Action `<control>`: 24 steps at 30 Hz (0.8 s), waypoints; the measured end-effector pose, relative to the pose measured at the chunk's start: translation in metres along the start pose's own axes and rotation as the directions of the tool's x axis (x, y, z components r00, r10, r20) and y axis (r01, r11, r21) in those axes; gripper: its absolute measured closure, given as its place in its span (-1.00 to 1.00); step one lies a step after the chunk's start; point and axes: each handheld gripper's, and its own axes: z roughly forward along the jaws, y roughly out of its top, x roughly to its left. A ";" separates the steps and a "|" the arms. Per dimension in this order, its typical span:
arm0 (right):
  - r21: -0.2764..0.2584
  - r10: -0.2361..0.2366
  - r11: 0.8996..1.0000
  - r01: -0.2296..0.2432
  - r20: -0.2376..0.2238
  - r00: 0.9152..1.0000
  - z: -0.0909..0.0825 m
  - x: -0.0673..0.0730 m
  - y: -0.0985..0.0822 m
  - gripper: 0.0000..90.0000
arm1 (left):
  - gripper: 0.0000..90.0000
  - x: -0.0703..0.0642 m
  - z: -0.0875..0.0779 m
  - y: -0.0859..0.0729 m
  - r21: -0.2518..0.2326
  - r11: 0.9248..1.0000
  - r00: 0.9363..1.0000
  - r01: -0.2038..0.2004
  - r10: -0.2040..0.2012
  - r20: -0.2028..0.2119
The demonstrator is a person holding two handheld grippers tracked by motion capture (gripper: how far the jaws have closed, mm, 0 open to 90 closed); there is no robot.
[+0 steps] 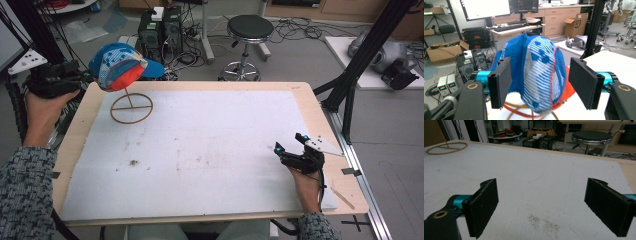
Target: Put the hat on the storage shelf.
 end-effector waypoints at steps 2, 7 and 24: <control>0.002 -0.015 1.000 0.015 -0.009 1.000 0.005 0.001 0.002 -0.75 | -0.34 -0.003 -0.003 -0.004 -0.001 1.000 1.000 0.005 -0.005 -0.009; 0.008 0.000 1.000 0.000 -0.026 1.000 0.013 0.003 0.004 -0.75 | -0.41 -0.011 -0.009 -0.015 -0.007 1.000 1.000 0.014 -0.014 -0.012; 0.006 0.017 1.000 -0.017 -0.034 0.999 0.012 0.004 0.006 -0.75 | -0.54 -0.057 -0.018 -0.041 -0.023 0.999 0.999 -0.024 0.025 0.037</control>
